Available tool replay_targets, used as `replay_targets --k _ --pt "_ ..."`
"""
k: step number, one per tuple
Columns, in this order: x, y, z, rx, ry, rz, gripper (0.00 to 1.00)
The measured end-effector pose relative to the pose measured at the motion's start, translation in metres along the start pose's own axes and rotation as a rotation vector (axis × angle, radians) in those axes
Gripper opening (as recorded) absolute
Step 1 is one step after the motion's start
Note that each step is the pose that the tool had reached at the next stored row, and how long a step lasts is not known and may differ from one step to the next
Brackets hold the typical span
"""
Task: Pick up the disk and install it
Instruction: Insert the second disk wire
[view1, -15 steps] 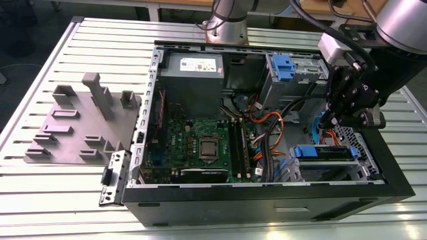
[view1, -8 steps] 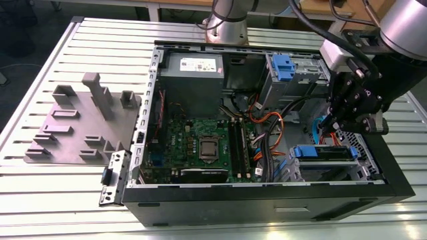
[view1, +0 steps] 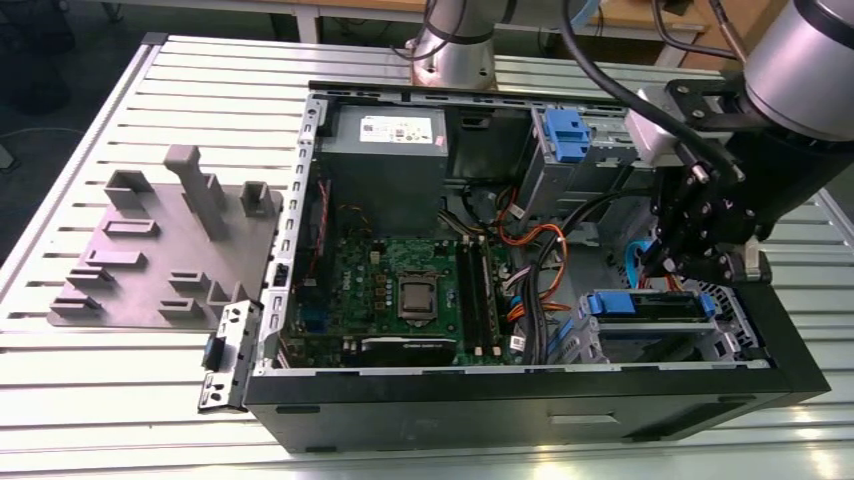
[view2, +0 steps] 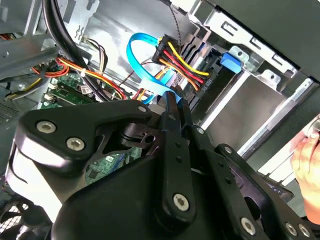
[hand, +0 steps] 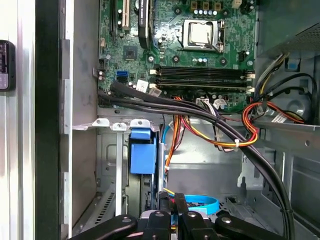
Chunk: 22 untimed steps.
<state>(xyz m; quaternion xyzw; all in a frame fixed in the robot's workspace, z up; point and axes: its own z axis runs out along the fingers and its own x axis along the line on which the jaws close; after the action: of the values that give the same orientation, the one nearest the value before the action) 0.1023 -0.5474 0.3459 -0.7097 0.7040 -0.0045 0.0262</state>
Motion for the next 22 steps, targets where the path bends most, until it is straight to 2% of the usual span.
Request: replay_targets --k 2,10,16,22 --pt "0.0019 0.004 0.0003 0.0055 -0.0001 0.0 0.16" --pt "0.0118 0.0053 0.004 0.0093 0.0 0.001 0.16" --pt "0.0129 0.0053 0.005 0.0101 0.0003 0.005 0.16" --pt "0.0173 0.0054 0.0063 0.0102 0.0 0.005 0.16"
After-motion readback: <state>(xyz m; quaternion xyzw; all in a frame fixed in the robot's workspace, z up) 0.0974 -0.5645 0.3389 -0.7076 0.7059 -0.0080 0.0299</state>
